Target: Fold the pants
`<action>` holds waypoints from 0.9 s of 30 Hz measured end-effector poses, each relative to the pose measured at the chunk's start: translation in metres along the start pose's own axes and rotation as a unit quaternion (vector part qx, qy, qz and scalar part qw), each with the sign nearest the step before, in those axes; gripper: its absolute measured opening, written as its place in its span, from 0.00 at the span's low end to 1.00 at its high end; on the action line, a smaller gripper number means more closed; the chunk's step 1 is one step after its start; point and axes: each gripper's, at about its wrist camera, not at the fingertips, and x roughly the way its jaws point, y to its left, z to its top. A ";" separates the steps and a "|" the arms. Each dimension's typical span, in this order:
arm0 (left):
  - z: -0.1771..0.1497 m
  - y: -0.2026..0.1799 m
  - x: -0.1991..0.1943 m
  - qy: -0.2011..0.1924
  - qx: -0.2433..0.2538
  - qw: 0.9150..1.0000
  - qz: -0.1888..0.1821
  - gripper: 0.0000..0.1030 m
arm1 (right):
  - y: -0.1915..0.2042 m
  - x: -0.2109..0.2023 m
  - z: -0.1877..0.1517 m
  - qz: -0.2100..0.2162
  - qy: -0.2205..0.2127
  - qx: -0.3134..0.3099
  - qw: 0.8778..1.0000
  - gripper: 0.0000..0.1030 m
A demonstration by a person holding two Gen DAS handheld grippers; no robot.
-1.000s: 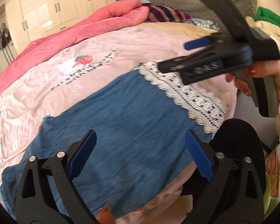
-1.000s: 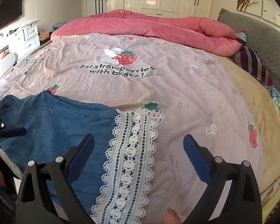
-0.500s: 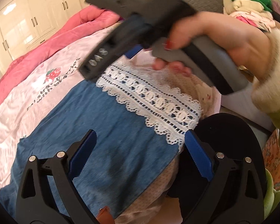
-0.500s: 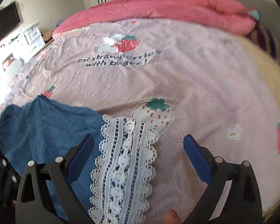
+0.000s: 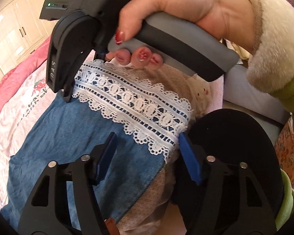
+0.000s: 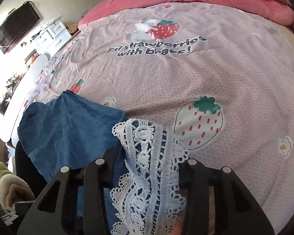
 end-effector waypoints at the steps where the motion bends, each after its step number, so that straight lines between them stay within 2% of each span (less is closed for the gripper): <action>1: 0.000 -0.002 0.000 -0.004 0.004 1.000 0.002 0.56 | 0.000 0.001 0.000 0.001 0.003 0.002 1.000 0.38; 5: -0.001 -0.005 0.007 -0.010 0.012 1.000 -0.005 0.56 | -0.001 0.008 0.002 0.009 0.014 0.010 1.000 0.38; 8: -0.002 -0.009 0.017 -0.004 0.019 1.000 0.004 0.56 | 0.001 0.006 0.003 0.012 0.011 0.009 1.000 0.32; 12: -0.005 -0.015 0.023 -0.007 0.035 0.999 0.028 0.55 | 0.006 0.005 0.003 0.006 0.009 0.006 1.000 0.32; 14: -0.007 -0.014 0.023 -0.009 0.032 0.999 0.039 0.43 | 0.006 0.006 0.003 0.004 0.009 0.008 1.000 0.30; 16: -0.008 -0.013 0.023 -0.010 0.037 0.998 0.046 0.36 | 0.006 0.005 0.003 0.006 0.007 0.010 1.000 0.29; 19: -0.007 -0.004 0.012 -0.017 0.014 0.999 0.025 0.15 | 0.009 0.001 0.005 0.009 0.000 0.013 1.000 0.27; 20: -0.006 0.002 0.009 -0.021 0.001 1.000 0.017 0.12 | 0.010 -0.002 0.005 0.009 -0.004 0.015 1.000 0.27; 23: -0.008 0.024 -0.007 -0.031 -0.051 0.998 -0.023 0.10 | 0.013 -0.011 0.008 0.010 -0.013 0.015 1.000 0.27; 27: -0.014 0.047 -0.030 -0.053 -0.097 0.993 -0.044 0.10 | 0.025 -0.021 0.014 0.009 -0.020 0.012 1.000 0.27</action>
